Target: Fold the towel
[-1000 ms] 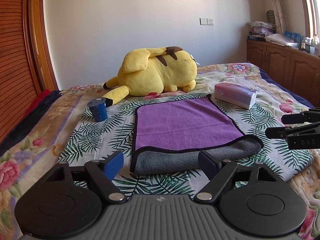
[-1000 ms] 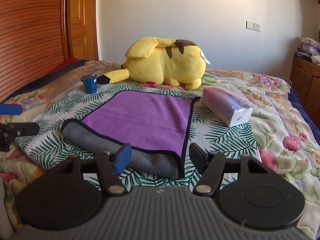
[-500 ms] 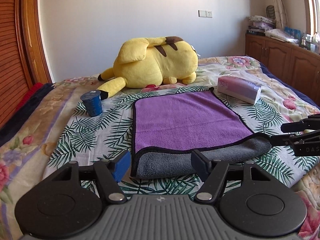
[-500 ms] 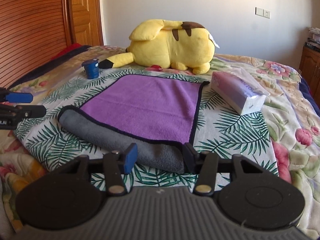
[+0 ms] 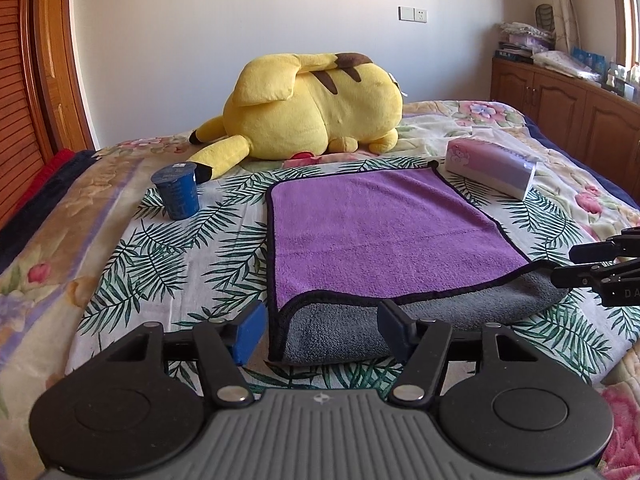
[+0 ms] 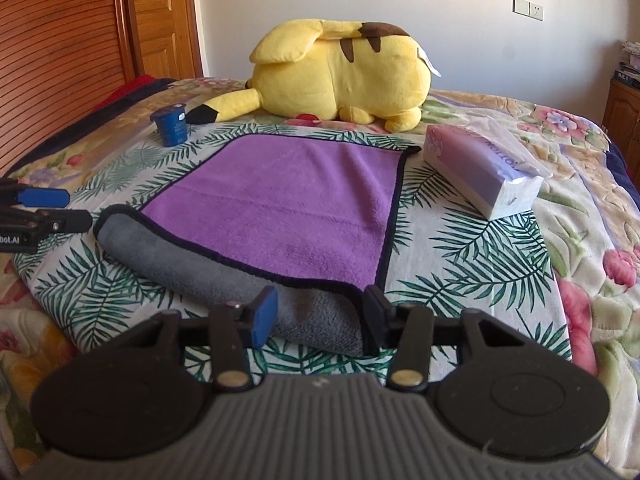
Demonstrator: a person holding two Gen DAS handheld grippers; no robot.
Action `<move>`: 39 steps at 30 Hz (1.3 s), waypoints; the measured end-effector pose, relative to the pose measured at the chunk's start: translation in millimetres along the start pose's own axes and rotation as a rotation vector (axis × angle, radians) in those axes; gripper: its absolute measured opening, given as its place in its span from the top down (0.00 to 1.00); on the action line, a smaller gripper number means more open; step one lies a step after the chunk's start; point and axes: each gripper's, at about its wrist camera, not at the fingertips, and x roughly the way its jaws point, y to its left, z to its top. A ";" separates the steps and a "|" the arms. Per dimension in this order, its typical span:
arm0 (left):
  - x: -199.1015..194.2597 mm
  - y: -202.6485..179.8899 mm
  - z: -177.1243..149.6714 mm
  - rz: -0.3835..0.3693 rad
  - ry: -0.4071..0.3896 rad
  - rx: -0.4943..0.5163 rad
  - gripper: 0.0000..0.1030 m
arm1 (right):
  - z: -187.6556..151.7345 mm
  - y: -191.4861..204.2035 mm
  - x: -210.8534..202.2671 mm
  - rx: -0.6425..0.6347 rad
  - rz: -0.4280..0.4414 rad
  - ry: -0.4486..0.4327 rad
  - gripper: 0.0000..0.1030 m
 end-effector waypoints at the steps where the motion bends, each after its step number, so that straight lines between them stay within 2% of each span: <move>1: 2.1 1.2 0.1 0.002 0.001 0.000 0.58 | 0.0 -0.5 1.6 0.001 0.000 0.003 0.52; 9: 23.6 11.8 -1.3 0.001 0.030 -0.007 0.59 | 0.0 -5.0 17.8 0.006 -0.001 0.034 0.52; 15: 37.1 21.8 -5.0 -0.019 0.071 -0.046 0.67 | -0.1 -10.8 27.0 0.031 0.004 0.057 0.52; 17: 40.1 24.3 -5.5 -0.036 0.084 -0.064 0.73 | -1.0 -12.4 28.5 0.041 0.008 0.068 0.52; 22: 43.7 24.1 -8.0 -0.060 0.111 -0.081 0.78 | -0.6 -18.8 30.2 0.075 0.015 0.091 0.52; 26: 43.3 23.7 -9.3 -0.063 0.113 -0.080 0.83 | -1.6 -23.4 32.0 0.096 0.015 0.114 0.52; 31: 42.8 23.1 -10.0 -0.066 0.113 -0.076 0.89 | -2.3 -26.4 33.2 0.128 0.055 0.145 0.52; 32: 42.7 22.8 -10.4 -0.066 0.113 -0.074 0.90 | -2.1 -26.6 32.9 0.128 0.061 0.147 0.54; 33: 42.9 22.5 -10.6 -0.066 0.113 -0.071 0.91 | -1.7 -26.6 32.5 0.125 0.066 0.150 0.62; 36: 44.2 21.7 -11.2 -0.068 0.116 -0.064 0.95 | -0.5 -26.8 30.6 0.118 0.063 0.148 0.75; 39: 45.5 21.1 -12.5 -0.068 0.122 -0.059 1.00 | -0.1 -26.6 29.6 0.106 0.064 0.149 0.82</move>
